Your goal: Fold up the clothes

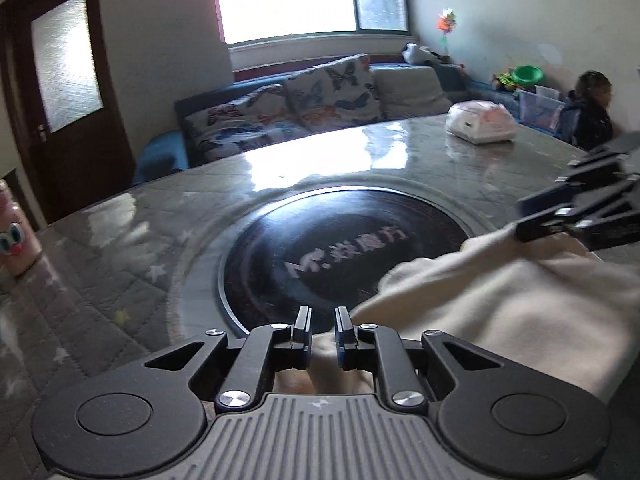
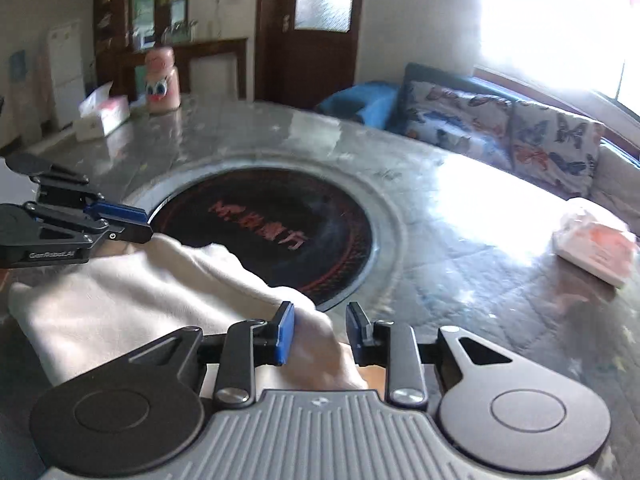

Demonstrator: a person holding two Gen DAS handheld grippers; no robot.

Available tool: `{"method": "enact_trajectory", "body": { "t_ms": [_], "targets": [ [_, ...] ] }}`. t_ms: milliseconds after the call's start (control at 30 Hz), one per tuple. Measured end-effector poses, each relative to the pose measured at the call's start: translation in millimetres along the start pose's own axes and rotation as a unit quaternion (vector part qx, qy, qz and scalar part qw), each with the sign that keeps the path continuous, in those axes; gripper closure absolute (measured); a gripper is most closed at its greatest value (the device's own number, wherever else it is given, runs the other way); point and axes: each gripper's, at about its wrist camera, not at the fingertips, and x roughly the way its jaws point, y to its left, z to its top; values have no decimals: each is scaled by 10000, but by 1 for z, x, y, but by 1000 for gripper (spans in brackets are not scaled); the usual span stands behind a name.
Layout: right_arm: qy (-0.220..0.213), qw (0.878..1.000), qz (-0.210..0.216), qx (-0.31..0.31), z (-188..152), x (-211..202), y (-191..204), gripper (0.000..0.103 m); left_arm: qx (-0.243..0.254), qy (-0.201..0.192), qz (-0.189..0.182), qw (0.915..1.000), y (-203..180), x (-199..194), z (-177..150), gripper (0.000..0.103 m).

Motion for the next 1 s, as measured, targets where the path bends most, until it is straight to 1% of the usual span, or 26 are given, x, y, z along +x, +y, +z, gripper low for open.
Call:
{"method": "enact_trajectory", "body": {
  "t_ms": [67, 167, 267, 367, 533, 600, 667, 700, 733, 800, 867, 1000],
  "targets": [
    [-58, 10000, 3, 72, -4, -11, -3, 76, -158, -44, 63, 9998, 2, -8, 2, 88],
    [-18, 9997, -12, 234, -16, -28, -10, 76, -351, -114, 42, 9993, 1, -24, 5, 87],
    [139, 9992, -61, 369, -29, -38, -15, 76, -450, -166, -211, 9986, -10, -42, 3, 87],
    [184, 9975, -32, 684, -39, -43, -21, 76, -519, -182, -482, 9973, -24, -56, -2, 87],
    [231, 9941, 62, 1058, -52, -37, -26, 79, -506, -145, -641, 9966, -46, -61, -10, 87],
    [238, 9928, 46, 1176, -53, -31, -28, 81, -485, -104, -667, 9965, -51, -60, -14, 87],
    [199, 9911, 131, 1306, -52, -27, -27, 89, -431, -43, -640, 9970, -55, -58, -18, 87],
    [175, 9914, 143, 1293, -51, -27, -26, 91, -414, -11, -630, 9972, -56, -57, -20, 87],
    [146, 9922, 116, 1232, -50, -27, -25, 98, -404, 21, -620, 9973, -56, -56, -21, 87],
    [68, 9942, 4, 1074, -47, -30, -23, 99, -401, 86, -600, 9974, -56, -54, -24, 87],
    [-69, 9958, -218, 883, -42, -36, -19, 99, -454, 131, -588, 9972, -53, -52, -27, 83],
    [-149, 9962, -440, 740, -37, -38, -16, 99, -594, 190, -583, 9964, -46, -50, -30, 82]
  ]
}}
